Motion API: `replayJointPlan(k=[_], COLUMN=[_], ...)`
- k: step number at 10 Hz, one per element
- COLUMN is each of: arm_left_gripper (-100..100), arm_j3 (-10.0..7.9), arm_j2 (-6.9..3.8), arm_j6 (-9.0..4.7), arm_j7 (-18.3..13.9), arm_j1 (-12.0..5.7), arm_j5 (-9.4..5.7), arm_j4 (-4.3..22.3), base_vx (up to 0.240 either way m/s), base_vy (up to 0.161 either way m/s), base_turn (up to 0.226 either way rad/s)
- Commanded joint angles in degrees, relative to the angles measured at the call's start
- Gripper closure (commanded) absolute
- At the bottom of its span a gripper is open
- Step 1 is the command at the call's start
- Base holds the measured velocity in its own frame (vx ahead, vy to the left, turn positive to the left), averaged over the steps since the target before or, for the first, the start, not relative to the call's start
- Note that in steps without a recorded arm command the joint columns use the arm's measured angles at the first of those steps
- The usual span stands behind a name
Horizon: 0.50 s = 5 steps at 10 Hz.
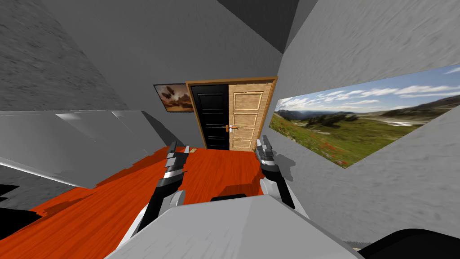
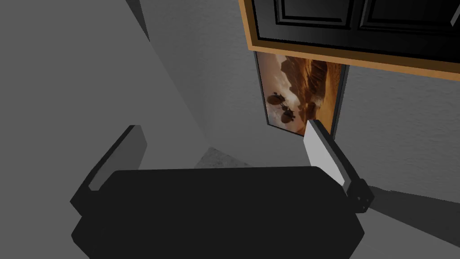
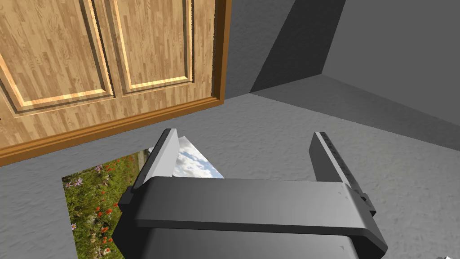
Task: Pull the door open
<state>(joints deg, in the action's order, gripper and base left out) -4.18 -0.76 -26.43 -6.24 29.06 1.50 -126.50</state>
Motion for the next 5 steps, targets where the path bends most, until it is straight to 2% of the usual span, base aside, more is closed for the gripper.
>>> replayJointPlan(k=[1, 3, 5], arm_left_gripper=[-100, -100, -100], arm_j3=[-0.11, -0.19, -0.35], arm_j2=[-0.73, -1.26, -2.19], arm_j6=[0.2, 0.35, 0.65], arm_j7=[-0.21, -0.38, -0.68], arm_j1=[-0.82, -1.44, -2.63], arm_j5=[-0.2, -0.36, -0.66], arm_j4=[1.72, 3.03, 5.52], base_vx=[0.037, 0.191, 0.173], base_vy=[-0.02, -0.03, -0.024], base_turn=[-0.058, -0.056, -0.068])
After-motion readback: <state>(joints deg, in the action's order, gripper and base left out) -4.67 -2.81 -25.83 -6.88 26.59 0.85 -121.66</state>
